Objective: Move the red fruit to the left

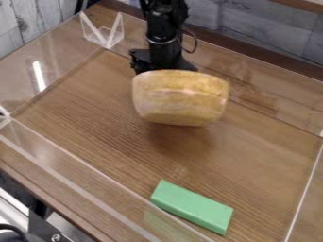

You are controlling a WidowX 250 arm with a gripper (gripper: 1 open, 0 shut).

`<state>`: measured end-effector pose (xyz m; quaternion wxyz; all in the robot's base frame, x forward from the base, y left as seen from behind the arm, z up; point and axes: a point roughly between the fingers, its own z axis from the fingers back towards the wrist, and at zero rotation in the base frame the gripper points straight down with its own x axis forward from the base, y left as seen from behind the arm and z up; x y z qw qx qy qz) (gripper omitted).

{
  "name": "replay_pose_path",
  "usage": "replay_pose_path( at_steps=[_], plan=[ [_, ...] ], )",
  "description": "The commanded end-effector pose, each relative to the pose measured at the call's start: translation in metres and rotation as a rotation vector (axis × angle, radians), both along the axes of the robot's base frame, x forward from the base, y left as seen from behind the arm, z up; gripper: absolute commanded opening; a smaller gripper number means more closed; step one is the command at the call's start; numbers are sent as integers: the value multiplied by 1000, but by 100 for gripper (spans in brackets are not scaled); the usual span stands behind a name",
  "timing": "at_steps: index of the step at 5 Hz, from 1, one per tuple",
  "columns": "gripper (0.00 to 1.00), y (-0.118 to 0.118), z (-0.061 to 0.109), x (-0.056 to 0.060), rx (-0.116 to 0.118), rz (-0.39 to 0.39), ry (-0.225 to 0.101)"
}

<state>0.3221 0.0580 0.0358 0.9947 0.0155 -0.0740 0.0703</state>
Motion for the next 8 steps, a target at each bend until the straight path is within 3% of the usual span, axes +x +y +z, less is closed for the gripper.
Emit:
replay_pose_path(
  at_steps=[1,4,6,8],
  plan=[
    [0,-8,6,-4,-6,-19,-29],
    [0,-21,-13,-32,-39,-15,-10],
    [0,33,-11,-26,-52,99,-6],
    [0,70,3,-25,-80,158,-24]
  ],
)
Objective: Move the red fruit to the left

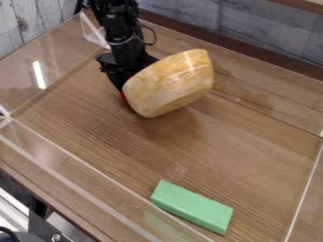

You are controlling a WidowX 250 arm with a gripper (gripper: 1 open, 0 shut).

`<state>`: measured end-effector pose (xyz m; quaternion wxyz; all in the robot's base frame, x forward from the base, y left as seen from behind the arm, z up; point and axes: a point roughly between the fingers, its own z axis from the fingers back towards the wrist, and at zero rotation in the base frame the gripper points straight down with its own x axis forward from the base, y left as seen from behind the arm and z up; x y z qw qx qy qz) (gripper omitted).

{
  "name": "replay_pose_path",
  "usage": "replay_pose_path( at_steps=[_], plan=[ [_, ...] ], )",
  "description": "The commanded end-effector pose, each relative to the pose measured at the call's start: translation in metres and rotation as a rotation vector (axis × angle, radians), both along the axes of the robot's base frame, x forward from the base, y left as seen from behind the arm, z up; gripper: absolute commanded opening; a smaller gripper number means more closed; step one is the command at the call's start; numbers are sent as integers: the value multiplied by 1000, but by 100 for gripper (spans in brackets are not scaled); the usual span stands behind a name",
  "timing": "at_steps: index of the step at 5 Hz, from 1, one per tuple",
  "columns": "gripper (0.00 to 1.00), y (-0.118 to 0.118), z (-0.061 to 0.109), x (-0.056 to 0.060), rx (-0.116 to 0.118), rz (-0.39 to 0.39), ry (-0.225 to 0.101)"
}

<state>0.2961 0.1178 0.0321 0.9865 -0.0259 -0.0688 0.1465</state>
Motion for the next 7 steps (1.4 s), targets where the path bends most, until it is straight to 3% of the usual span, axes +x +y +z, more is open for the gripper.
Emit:
replay_pose_path(
  at_steps=[1,7],
  plan=[
    [0,24,13,1,9,24,-32],
    [0,35,15,1,-2,7,-32]
  ],
)
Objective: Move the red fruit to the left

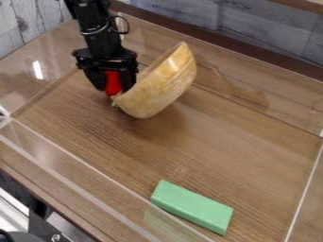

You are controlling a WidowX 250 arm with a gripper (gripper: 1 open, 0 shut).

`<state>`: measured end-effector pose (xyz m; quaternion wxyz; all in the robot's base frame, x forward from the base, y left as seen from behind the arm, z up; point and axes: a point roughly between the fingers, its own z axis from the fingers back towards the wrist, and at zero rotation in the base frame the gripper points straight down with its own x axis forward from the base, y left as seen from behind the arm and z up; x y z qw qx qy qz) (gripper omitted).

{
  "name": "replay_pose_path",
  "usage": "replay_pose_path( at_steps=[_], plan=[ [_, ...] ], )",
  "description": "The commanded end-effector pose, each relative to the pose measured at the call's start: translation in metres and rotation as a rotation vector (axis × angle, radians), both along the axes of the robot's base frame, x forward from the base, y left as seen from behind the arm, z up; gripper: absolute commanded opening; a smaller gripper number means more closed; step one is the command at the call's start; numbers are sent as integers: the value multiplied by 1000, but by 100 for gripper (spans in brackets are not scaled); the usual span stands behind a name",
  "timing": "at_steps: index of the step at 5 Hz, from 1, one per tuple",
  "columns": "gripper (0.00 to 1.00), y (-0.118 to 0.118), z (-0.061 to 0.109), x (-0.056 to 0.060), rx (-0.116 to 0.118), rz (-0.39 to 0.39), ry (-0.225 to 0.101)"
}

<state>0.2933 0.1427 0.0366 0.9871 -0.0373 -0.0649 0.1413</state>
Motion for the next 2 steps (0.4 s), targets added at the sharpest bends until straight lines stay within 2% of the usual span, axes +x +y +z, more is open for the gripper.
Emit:
replay_pose_path(
  at_steps=[1,2],
  plan=[
    [0,11,11,4,19,17,-35],
    [0,12,10,4,17,14,-35]
  ],
)
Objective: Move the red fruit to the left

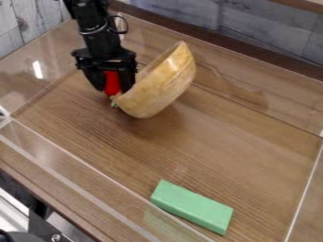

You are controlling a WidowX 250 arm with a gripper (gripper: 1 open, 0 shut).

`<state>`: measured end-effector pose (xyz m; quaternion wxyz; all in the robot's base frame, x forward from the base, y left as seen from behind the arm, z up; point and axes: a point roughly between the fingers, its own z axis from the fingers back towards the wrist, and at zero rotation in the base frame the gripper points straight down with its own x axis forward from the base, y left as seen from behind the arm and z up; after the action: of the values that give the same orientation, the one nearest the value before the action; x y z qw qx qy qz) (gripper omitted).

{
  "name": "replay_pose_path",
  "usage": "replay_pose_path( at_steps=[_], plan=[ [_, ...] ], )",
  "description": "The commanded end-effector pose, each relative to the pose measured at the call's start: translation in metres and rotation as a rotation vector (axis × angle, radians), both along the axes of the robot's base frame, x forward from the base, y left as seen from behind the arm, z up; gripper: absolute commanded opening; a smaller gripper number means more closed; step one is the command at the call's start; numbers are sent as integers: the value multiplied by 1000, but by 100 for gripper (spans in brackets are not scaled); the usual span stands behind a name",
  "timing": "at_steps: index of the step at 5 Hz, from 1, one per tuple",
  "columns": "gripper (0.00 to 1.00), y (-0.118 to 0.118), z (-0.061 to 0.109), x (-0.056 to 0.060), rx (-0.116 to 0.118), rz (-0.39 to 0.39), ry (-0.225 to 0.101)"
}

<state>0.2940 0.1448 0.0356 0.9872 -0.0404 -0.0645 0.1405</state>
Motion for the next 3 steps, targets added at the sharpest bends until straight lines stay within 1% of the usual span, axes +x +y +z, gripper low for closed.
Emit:
replay_pose_path(
  at_steps=[1,3],
  plan=[
    [0,10,11,4,21,13,-35],
    [0,12,11,4,17,8,-35]
  ],
)
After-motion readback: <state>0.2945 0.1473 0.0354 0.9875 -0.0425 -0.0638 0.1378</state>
